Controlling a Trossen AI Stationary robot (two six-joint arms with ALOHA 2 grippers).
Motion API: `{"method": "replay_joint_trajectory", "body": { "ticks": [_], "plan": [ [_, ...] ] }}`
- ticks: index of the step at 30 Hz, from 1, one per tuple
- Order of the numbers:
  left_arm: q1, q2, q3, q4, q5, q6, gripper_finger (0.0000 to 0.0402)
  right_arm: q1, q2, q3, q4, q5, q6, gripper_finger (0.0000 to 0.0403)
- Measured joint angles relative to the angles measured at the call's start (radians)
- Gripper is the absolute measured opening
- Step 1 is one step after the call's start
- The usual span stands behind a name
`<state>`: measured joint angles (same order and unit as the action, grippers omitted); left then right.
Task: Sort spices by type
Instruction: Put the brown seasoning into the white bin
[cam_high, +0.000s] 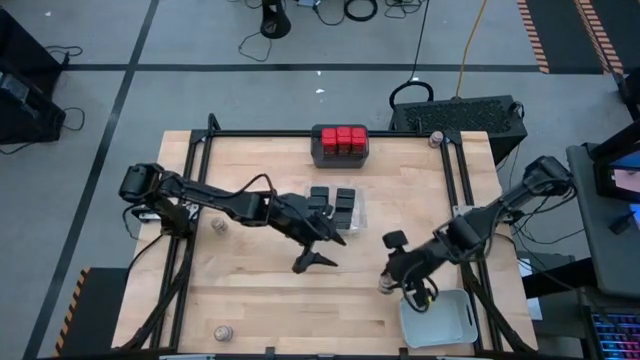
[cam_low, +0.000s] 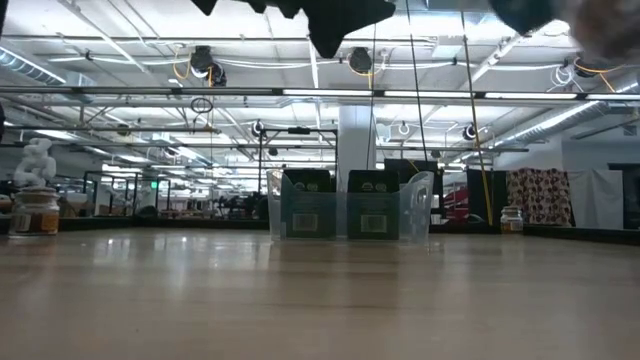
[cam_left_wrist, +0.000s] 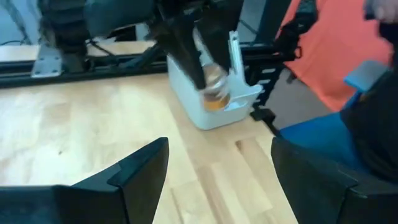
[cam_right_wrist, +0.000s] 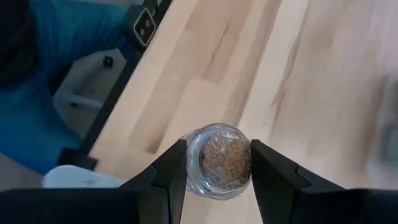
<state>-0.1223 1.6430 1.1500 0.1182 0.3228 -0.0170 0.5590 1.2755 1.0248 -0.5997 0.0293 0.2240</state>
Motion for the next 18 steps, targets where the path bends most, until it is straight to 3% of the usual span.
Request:
{"method": "replay_joint_trajectory", "body": {
  "ticks": [10, 18],
  "plan": [
    [-0.018, 0.0, 0.0, -0.008, -0.028, -0.002, 0.0286, 0.24, 0.004, 0.0, -0.079, 0.216, 0.351, 0.0132],
    [-0.028, 0.0, 0.0, 0.004, -0.084, -0.052, 0.0286, 0.428, 0.005, 0.0, -0.226, 0.322, 0.603, 0.0132]
  ]
}}
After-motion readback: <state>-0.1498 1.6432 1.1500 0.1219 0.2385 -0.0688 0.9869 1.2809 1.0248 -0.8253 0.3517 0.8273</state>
